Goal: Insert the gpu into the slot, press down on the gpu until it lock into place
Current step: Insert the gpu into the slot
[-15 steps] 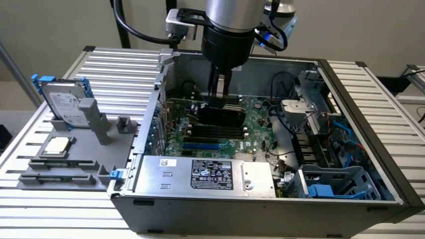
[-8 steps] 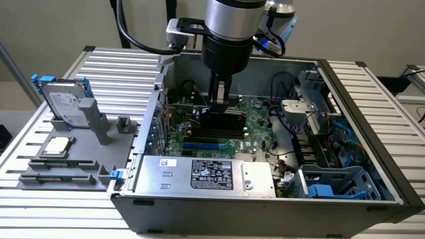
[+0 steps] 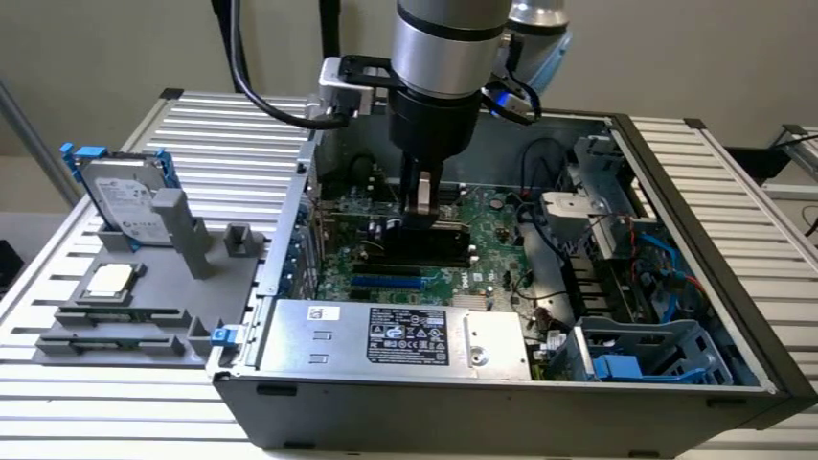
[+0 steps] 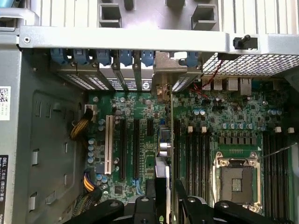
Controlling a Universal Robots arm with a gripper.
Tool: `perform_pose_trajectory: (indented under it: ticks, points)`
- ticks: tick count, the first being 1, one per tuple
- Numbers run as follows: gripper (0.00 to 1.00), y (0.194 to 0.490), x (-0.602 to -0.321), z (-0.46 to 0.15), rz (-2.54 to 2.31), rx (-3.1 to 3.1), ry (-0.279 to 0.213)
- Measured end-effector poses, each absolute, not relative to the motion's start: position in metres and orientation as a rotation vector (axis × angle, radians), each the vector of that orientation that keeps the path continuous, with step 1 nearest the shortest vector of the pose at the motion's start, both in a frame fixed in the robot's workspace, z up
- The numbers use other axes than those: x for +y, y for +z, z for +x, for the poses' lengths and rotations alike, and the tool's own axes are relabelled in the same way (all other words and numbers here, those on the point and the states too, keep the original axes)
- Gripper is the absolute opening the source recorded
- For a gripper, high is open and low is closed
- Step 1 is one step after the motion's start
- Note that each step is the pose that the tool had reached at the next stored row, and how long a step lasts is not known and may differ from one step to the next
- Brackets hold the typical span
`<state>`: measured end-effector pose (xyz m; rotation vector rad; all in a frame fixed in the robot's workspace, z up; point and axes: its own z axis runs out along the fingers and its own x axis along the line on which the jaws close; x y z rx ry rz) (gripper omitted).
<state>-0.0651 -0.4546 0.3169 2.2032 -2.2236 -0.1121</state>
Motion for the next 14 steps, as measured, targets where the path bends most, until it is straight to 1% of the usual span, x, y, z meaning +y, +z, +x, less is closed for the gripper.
perform_pose_trajectory:
  ticks: [7,14]
  points:
    - [0.26,0.304,-0.456,-0.067,2.206,-2.225,-0.11]
    - [0.26,0.292,-0.456,-0.07,2.214,-2.232,-0.097]
